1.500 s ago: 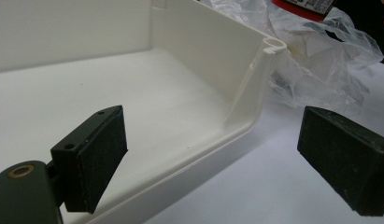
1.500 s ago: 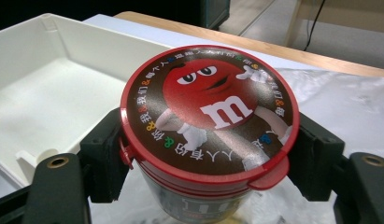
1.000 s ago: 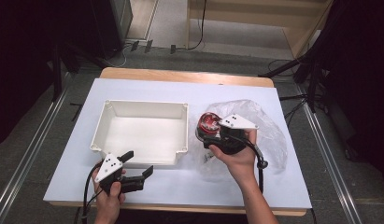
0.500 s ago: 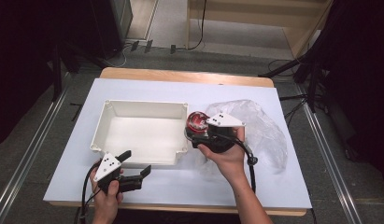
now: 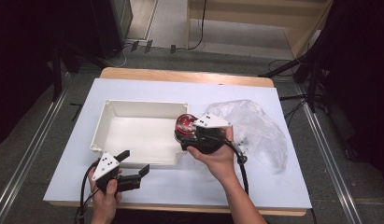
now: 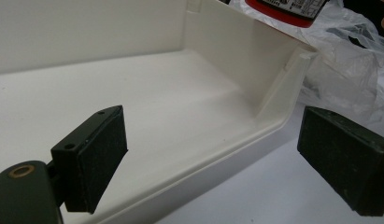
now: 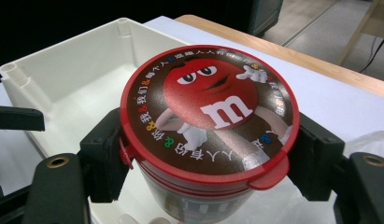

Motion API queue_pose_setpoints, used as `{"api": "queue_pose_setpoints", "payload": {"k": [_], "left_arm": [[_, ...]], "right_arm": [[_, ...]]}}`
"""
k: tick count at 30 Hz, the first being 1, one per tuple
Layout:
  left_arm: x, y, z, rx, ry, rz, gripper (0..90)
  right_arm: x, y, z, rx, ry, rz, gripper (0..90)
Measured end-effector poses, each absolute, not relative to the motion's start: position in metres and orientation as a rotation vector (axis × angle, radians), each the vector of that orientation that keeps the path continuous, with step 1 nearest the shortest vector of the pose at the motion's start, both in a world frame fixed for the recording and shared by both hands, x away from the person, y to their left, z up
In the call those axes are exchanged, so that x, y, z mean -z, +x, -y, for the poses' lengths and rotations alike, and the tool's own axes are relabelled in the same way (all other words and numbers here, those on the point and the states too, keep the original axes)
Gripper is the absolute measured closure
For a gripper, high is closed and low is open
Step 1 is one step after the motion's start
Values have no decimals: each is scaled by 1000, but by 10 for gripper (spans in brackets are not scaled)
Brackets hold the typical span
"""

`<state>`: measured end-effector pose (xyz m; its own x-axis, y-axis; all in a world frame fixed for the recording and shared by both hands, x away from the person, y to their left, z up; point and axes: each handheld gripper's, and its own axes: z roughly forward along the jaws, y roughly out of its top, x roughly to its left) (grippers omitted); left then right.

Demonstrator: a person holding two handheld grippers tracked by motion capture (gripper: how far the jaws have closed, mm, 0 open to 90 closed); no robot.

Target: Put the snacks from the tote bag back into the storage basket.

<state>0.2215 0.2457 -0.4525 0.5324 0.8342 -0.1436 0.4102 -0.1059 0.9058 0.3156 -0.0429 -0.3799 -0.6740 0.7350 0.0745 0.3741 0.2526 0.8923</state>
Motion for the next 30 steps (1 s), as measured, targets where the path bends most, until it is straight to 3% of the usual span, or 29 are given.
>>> {"api": "queue_pose_setpoints", "payload": {"k": [30], "left_arm": [[452,223,-250,-518,1724,-1062,90]], "right_arm": [[402,317,13,-1313,925,-2307,264]]}}
